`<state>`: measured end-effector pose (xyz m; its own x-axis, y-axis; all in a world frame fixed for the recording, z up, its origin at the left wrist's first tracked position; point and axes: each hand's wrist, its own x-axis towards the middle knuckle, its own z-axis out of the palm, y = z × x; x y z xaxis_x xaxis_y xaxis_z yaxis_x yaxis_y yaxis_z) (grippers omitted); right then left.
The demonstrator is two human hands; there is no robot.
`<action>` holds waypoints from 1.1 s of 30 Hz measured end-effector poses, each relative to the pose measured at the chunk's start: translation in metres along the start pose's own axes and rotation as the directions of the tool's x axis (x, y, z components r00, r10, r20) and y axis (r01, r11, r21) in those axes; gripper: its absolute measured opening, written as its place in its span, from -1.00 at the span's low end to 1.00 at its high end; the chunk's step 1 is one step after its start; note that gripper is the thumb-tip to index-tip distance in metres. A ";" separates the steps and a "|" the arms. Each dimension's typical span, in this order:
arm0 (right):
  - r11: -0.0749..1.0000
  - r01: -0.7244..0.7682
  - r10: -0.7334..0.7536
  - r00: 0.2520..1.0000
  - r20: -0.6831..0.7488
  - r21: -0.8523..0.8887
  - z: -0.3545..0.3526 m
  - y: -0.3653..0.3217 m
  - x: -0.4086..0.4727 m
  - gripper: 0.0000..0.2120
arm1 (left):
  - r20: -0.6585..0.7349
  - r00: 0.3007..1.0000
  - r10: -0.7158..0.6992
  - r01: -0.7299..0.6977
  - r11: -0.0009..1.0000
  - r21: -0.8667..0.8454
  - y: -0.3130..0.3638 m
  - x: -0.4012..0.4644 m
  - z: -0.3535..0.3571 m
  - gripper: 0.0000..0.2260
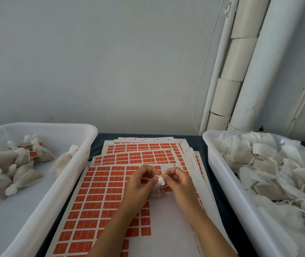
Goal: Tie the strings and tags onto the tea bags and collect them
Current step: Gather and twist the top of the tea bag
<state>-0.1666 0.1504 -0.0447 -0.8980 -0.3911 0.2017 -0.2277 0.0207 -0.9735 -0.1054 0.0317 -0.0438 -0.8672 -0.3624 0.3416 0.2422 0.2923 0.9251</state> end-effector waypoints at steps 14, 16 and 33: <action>0.982 0.111 -0.113 0.994 -0.002 -0.151 0.001 -0.001 -0.003 -0.88 | 0.078 0.996 0.038 -0.053 0.978 0.201 -0.002 -0.002 0.007 -0.84; 0.954 0.172 -0.173 0.985 0.018 -0.245 -0.002 -0.001 -0.002 -0.85 | 0.080 0.996 0.045 -0.063 0.967 0.247 -0.003 -0.002 0.006 -0.87; 0.655 0.305 -0.391 0.920 0.035 -0.691 -0.014 -0.004 -0.003 -0.82 | -0.042 0.999 0.001 0.009 0.972 0.233 -0.005 0.001 0.005 -0.78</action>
<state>-0.1684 0.1639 -0.0395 -0.7238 -0.4000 0.5623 -0.6832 0.5302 -0.5022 -0.1101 0.0345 -0.0490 -0.8480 -0.3987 0.3492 0.1267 0.4873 0.8640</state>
